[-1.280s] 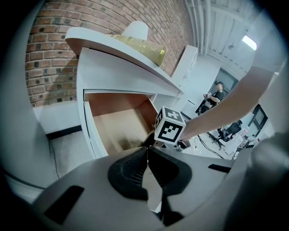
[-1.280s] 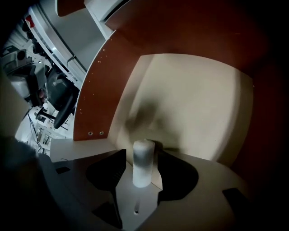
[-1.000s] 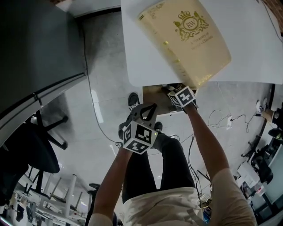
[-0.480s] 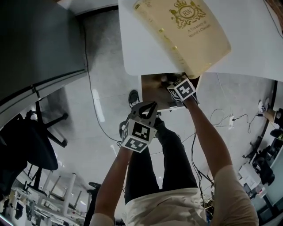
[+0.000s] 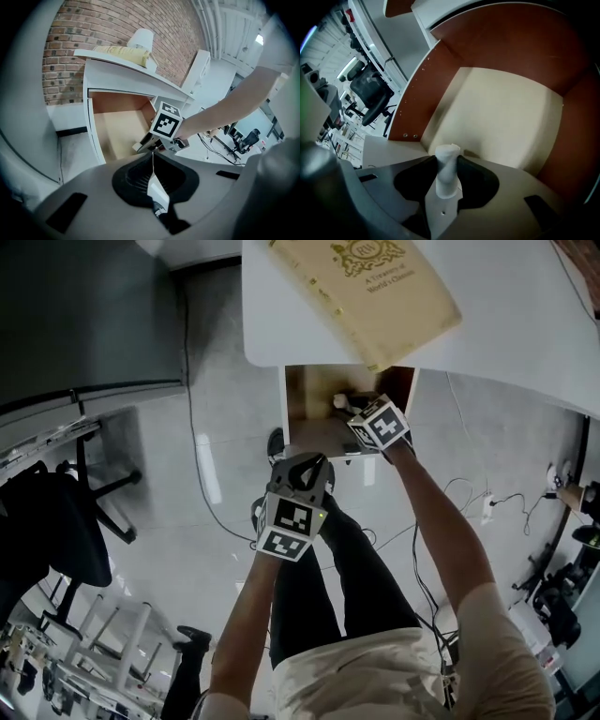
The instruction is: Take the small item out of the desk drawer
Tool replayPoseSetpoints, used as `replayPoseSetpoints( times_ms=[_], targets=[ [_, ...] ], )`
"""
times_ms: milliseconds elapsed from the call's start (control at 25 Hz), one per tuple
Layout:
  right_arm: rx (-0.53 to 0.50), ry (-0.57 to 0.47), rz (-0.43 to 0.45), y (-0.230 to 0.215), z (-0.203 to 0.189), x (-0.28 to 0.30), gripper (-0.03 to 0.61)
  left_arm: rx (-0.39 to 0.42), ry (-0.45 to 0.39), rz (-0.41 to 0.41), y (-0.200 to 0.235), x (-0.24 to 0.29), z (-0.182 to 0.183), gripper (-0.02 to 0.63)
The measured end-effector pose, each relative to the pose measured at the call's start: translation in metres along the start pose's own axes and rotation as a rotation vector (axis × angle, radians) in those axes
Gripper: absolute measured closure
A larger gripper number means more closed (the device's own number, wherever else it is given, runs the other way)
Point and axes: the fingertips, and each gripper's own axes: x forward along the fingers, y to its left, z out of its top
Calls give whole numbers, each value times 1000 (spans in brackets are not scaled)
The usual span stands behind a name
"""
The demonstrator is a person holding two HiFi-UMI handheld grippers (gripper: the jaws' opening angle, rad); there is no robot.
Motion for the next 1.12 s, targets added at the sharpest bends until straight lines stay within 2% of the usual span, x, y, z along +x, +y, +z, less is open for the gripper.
replayPoseSetpoints(
  times_ms=[280, 560, 720, 920, 1120],
  targets=[
    [-12, -141, -21, 17, 11, -41, 422, 15, 9, 1, -32, -4, -5, 594],
    [30, -219, -24, 33, 10, -87, 422, 63, 25, 16, -54, -16, 9, 594],
    [34, -255, -32, 41, 18, -118, 422, 87, 16, 34, -55, -25, 32, 594],
    [64, -306, -25, 67, 25, -169, 423, 140, 13, 57, -72, -60, 70, 594],
    [97, -364, -30, 86, 31, -217, 423, 140, -6, 79, -89, -86, 101, 594]
  ],
)
